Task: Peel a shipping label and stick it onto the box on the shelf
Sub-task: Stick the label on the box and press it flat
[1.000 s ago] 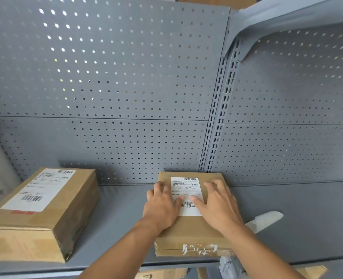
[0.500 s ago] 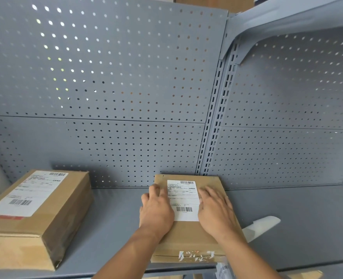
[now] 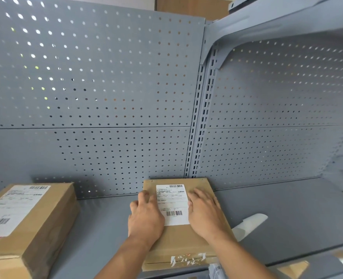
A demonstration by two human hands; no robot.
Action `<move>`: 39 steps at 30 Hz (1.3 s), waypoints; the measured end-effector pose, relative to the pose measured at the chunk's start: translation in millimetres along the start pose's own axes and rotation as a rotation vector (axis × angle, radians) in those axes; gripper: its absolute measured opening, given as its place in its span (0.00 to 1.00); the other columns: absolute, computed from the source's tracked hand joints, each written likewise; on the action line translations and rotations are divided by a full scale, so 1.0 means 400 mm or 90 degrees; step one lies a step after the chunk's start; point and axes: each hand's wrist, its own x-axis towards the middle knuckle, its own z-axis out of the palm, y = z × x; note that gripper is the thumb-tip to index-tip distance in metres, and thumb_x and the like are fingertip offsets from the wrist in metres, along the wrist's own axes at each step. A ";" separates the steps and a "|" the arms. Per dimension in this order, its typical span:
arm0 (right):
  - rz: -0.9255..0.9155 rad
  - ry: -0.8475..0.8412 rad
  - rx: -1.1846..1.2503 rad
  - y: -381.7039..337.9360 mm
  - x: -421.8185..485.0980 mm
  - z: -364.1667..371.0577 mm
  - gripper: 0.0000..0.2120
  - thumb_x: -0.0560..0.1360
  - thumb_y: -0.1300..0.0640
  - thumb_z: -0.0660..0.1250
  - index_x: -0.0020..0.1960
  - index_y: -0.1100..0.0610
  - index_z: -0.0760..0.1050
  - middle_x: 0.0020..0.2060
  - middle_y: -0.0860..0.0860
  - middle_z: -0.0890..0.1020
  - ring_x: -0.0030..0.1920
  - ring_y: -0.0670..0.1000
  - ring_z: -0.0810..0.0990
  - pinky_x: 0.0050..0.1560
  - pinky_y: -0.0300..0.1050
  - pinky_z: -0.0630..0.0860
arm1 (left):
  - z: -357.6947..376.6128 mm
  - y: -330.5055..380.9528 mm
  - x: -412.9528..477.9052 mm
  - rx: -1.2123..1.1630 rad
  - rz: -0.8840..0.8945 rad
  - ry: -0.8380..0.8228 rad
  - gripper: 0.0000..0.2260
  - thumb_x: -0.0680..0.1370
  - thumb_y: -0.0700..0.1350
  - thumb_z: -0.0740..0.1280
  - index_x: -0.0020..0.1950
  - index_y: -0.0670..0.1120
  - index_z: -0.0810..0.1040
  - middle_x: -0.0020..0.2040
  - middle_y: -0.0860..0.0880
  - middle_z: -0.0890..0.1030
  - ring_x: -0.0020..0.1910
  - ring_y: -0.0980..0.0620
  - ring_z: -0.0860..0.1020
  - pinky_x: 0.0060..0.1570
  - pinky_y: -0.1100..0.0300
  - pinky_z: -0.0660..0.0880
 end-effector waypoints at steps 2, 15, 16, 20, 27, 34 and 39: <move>-0.012 0.003 -0.001 0.007 0.003 -0.002 0.22 0.84 0.53 0.53 0.77 0.50 0.66 0.78 0.47 0.67 0.80 0.50 0.58 0.80 0.54 0.54 | -0.003 0.001 0.000 0.009 0.002 -0.012 0.24 0.77 0.39 0.53 0.73 0.51 0.66 0.75 0.50 0.59 0.65 0.40 0.65 0.57 0.46 0.77; 0.044 -0.079 -0.064 -0.023 0.060 -0.002 0.47 0.72 0.21 0.45 0.81 0.50 0.56 0.81 0.52 0.56 0.82 0.57 0.49 0.78 0.70 0.46 | 0.023 0.007 0.084 -0.032 -0.008 -0.012 0.30 0.80 0.66 0.56 0.77 0.51 0.59 0.82 0.53 0.53 0.76 0.44 0.61 0.65 0.43 0.72; 0.044 -0.072 -0.063 -0.022 0.063 0.004 0.46 0.72 0.22 0.46 0.80 0.50 0.56 0.81 0.51 0.57 0.82 0.57 0.50 0.78 0.70 0.46 | 0.024 0.006 0.083 -0.030 -0.011 -0.009 0.30 0.80 0.66 0.56 0.77 0.51 0.60 0.82 0.54 0.53 0.75 0.44 0.63 0.64 0.43 0.73; 0.051 -0.042 -0.032 -0.016 0.067 0.014 0.37 0.76 0.28 0.50 0.78 0.47 0.60 0.80 0.48 0.59 0.82 0.54 0.51 0.79 0.68 0.48 | 0.025 0.004 0.082 -0.028 -0.013 0.003 0.29 0.81 0.65 0.55 0.77 0.51 0.61 0.82 0.54 0.53 0.74 0.45 0.63 0.63 0.43 0.74; 0.057 0.013 0.038 -0.007 0.063 0.008 0.20 0.82 0.51 0.54 0.74 0.44 0.67 0.77 0.43 0.66 0.80 0.49 0.57 0.80 0.64 0.52 | 0.013 -0.005 0.079 -0.058 -0.010 0.010 0.22 0.81 0.44 0.53 0.76 0.54 0.64 0.82 0.56 0.55 0.72 0.43 0.66 0.63 0.42 0.74; 0.069 -0.016 0.002 -0.022 0.063 0.004 0.40 0.72 0.22 0.50 0.75 0.46 0.66 0.77 0.45 0.65 0.80 0.52 0.57 0.78 0.64 0.53 | 0.014 -0.003 0.081 -0.067 -0.009 0.004 0.30 0.79 0.67 0.58 0.76 0.53 0.65 0.81 0.56 0.56 0.73 0.42 0.67 0.63 0.43 0.74; 0.067 -0.002 0.025 -0.013 0.063 0.003 0.28 0.79 0.33 0.55 0.74 0.45 0.67 0.77 0.45 0.66 0.80 0.50 0.57 0.79 0.63 0.52 | 0.015 -0.007 0.083 -0.053 -0.016 0.005 0.28 0.80 0.64 0.59 0.76 0.52 0.64 0.81 0.56 0.56 0.72 0.43 0.67 0.63 0.44 0.74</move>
